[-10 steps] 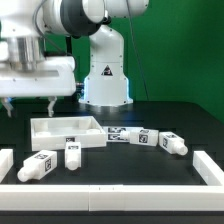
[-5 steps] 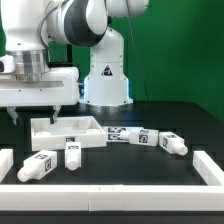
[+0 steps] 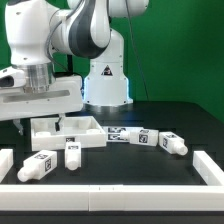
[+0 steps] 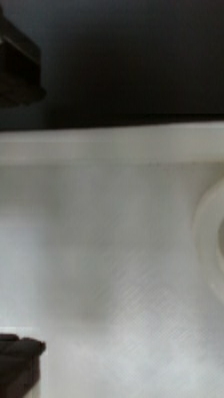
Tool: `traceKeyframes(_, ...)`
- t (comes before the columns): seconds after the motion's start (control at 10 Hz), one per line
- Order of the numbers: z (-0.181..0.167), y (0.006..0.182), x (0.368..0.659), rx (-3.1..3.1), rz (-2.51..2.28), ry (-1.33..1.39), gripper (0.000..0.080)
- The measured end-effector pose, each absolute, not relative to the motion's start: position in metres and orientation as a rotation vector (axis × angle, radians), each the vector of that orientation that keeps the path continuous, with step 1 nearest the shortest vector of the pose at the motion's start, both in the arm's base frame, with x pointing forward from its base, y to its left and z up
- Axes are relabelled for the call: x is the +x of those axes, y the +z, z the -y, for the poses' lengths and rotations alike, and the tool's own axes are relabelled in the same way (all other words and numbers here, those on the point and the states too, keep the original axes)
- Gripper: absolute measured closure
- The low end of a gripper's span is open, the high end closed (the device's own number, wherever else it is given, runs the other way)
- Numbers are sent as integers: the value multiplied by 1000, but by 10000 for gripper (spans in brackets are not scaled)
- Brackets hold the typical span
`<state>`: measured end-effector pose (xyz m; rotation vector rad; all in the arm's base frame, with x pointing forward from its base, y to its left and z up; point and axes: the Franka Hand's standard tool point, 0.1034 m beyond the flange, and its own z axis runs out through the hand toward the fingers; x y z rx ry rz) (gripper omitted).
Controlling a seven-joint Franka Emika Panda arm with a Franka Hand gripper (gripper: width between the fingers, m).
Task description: Assemble one leg
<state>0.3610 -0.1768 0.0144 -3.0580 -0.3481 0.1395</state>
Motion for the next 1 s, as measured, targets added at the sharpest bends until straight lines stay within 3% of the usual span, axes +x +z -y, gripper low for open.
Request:
traceKeyframes(0.4,177,14,361,-3058,348,141,151)
traceKeyframes(0.7,177,14,361,-3058,348,141,552)
traceKeyframes(0.8,177,14,361,-3058,348,141,552)
traceKeyframes(0.9,177,14,361,-3058,348,141,723)
traceKeyframes(1.0,177,14,360,-3057,348,143,747)
